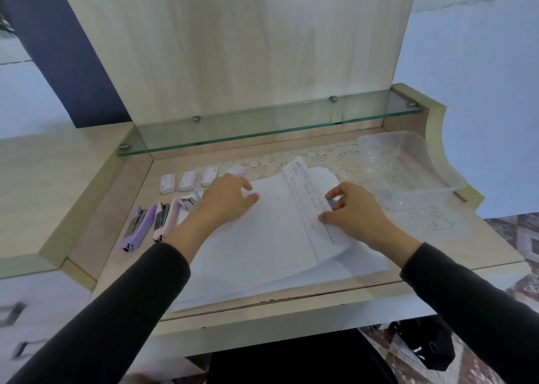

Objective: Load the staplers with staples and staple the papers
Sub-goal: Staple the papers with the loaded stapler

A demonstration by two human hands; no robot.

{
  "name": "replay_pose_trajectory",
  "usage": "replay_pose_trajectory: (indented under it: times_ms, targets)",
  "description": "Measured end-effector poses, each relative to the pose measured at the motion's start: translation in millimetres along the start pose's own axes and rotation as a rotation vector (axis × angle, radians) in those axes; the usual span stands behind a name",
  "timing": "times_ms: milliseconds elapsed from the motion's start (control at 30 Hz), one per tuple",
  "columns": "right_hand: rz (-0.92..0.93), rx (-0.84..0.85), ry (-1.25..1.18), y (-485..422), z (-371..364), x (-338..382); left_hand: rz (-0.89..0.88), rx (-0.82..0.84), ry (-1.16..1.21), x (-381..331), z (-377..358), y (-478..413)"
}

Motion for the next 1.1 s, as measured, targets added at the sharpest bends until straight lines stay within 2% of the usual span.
replay_pose_trajectory:
  times_ms: [67,200,367,533,667,733,833,900,967,1033,1100]
  targets:
    - [-0.026,0.031,0.072,-1,-3,-3,0.048,-0.014,-0.143,23,-6,12]
    - [-0.065,0.047,0.102,0,-4,-3,-0.016,-0.122,-0.103,50,-7,27]
    - [-0.058,0.033,0.113,2,0,-4,-0.057,-0.136,-0.197,59,3,37]
    - [0.014,0.003,0.1,0,11,-4,-0.041,-0.17,-0.039,71,6,39]
    - [0.08,-0.003,0.112,-2,15,1,-0.033,-0.261,0.109,64,15,36]
    - [0.117,-0.001,0.14,-3,15,4,-0.084,-0.314,0.142,53,23,33]
    - [0.173,0.017,0.204,-6,16,13,-0.261,-0.381,0.152,21,39,32]
    - [0.208,0.029,0.205,-9,18,20,-0.376,-0.337,0.119,-6,46,31]
    - [0.268,0.04,0.212,-12,18,29,-0.435,-0.194,0.066,-30,46,25]
    - [0.336,0.028,0.232,-14,20,37,-0.438,-0.059,0.053,-46,41,18]
    - [0.382,-0.017,0.281,-15,22,40,-0.412,-0.03,0.083,-50,40,13]
Point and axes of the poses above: each hand's wrist, its own y-axis away from the middle knuckle, its own z-axis out of the back of the hand, x = y × z, the point moved 2 cm from there along -y, towards the middle knuckle, and after that the axes turned 3 degrees about z, right-handed, at the moved point
